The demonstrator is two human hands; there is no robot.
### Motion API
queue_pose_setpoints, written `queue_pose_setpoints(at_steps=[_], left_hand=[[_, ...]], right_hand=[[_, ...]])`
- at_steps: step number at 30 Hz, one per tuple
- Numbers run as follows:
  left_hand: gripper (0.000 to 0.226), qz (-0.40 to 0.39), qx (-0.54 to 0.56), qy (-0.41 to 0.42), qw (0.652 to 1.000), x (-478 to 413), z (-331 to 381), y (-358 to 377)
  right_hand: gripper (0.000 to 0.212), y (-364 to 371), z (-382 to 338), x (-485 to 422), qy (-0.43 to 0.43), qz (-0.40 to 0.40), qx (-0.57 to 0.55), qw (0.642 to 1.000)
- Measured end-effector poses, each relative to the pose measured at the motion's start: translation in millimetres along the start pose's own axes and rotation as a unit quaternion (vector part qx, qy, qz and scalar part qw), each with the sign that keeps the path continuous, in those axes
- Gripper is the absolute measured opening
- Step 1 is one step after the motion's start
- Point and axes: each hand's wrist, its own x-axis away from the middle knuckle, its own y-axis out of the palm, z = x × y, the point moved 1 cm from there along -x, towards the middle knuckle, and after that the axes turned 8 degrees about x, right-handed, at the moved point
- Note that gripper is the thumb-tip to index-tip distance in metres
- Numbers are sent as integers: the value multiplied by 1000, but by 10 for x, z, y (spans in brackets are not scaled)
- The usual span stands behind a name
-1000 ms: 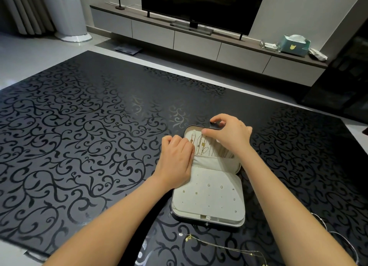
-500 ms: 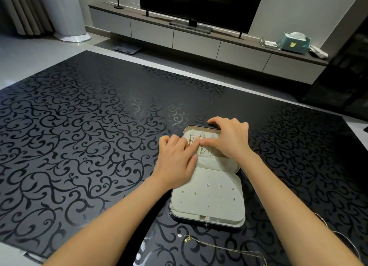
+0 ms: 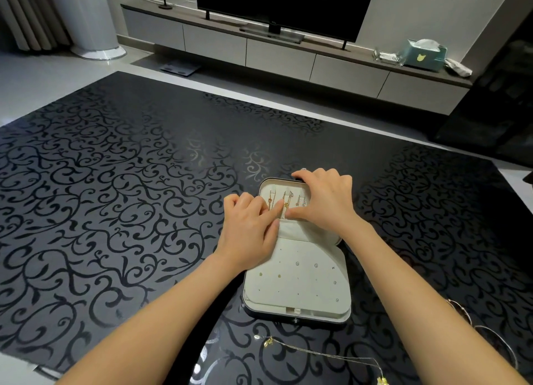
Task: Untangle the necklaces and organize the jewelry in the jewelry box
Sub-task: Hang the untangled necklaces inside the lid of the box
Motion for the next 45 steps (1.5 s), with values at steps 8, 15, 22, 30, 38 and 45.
queue_pose_setpoints(at_steps=[8, 15, 22, 30, 38, 45], left_hand=[[27, 28, 32, 21, 999, 2, 3, -32], [13, 49, 78, 22, 996, 1, 8, -28], [19, 6, 80, -5, 997, -5, -30, 12], [29, -72, 69, -51, 994, -37, -92, 81], [28, -102, 42, -51, 993, -52, -71, 28], [31, -123, -39, -40, 991, -83, 66, -154]], right_hand=[[77, -29, 24, 82, -31, 20, 5, 999], [83, -42, -5, 141, -36, 43, 53, 997], [69, -9, 45, 105, -9, -11, -43, 999], [59, 161, 57, 65, 30, -76, -118, 990], [35, -195, 200, 714, 13, 18, -109, 994], [17, -303, -73, 1859, -53, 7, -167, 985]])
